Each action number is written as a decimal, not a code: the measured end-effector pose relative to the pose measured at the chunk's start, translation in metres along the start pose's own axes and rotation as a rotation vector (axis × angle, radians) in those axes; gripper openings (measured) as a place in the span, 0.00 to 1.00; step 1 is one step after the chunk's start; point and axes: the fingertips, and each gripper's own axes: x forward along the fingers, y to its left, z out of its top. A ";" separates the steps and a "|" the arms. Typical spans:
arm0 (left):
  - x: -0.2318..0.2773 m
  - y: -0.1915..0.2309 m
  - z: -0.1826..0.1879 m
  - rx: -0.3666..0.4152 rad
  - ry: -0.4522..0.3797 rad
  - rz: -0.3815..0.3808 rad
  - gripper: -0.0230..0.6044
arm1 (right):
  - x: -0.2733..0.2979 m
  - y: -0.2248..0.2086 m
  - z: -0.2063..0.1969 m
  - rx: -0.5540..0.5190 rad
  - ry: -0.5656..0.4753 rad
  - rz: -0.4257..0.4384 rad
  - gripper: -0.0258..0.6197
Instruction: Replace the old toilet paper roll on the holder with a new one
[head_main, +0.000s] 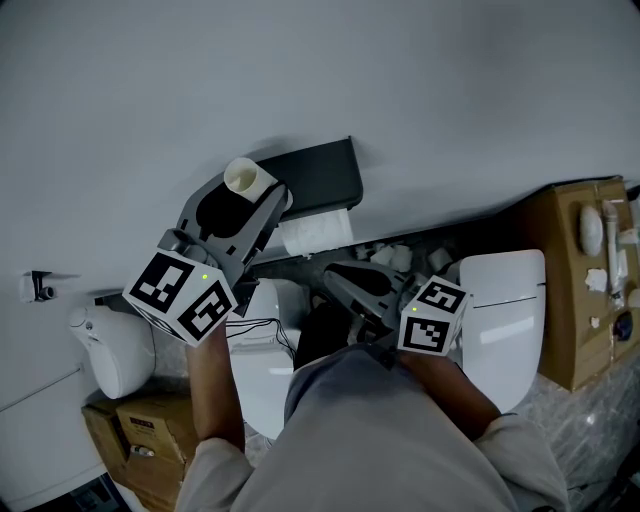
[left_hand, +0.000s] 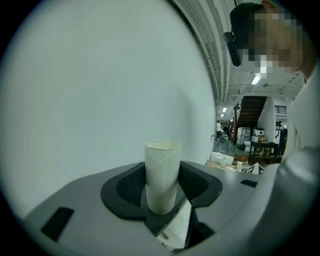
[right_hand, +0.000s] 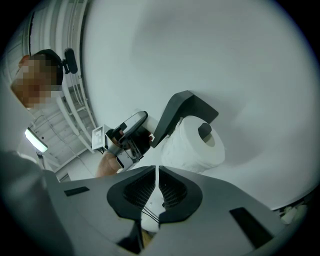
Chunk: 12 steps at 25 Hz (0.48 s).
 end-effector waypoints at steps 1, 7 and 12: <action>-0.001 0.001 0.000 -0.011 -0.009 0.002 0.34 | 0.000 -0.001 0.000 -0.006 0.002 -0.002 0.09; -0.001 -0.003 -0.003 -0.021 -0.022 -0.013 0.40 | -0.003 -0.003 0.002 -0.031 0.008 -0.012 0.09; -0.009 -0.001 0.002 -0.044 -0.064 0.000 0.41 | -0.004 0.000 0.007 -0.063 0.004 -0.022 0.09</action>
